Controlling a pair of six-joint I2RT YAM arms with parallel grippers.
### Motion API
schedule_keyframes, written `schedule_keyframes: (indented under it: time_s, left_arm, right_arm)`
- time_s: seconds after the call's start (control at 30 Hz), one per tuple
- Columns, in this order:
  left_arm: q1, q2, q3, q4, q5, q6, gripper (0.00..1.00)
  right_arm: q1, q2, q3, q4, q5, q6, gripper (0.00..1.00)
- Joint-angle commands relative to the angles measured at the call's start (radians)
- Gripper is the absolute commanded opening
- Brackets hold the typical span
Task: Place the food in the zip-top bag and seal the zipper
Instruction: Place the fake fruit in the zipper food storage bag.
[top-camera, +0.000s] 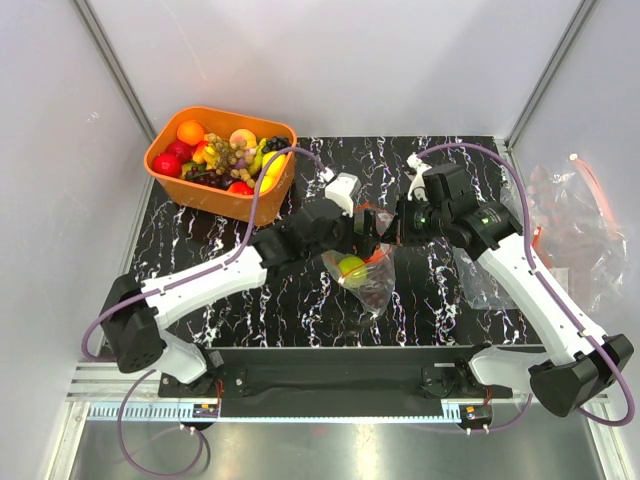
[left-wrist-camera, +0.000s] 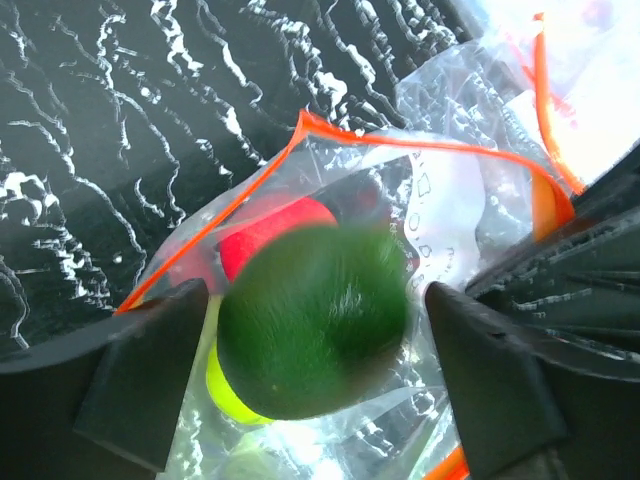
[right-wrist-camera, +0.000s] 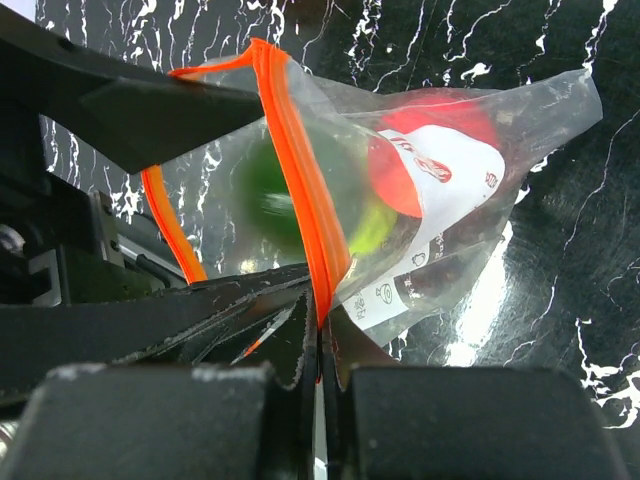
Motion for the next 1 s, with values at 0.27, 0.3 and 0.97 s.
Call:
schedule_keyframes:
  time_s: [0.27, 0.3, 0.97]
  left_arm:
    - [0.022, -0.12, 0.171, -0.174, -0.038, 0.102, 0.99]
    - [0.042, -0.147, 0.172, -0.184, -0.025, 0.11, 0.99]
    - [0.792, 0.064, 0.351, -0.204, 0.142, 0.05, 0.99]
  right_arm:
    - [0.004, -0.026, 0.049, -0.006, 0.01, -0.005, 0.0]
    - [0.004, -0.026, 0.049, -0.004, 0.01, -0.007, 0.0]
    - [0.004, -0.002, 0.069, -0.058, -0.025, -0.048, 0.0]
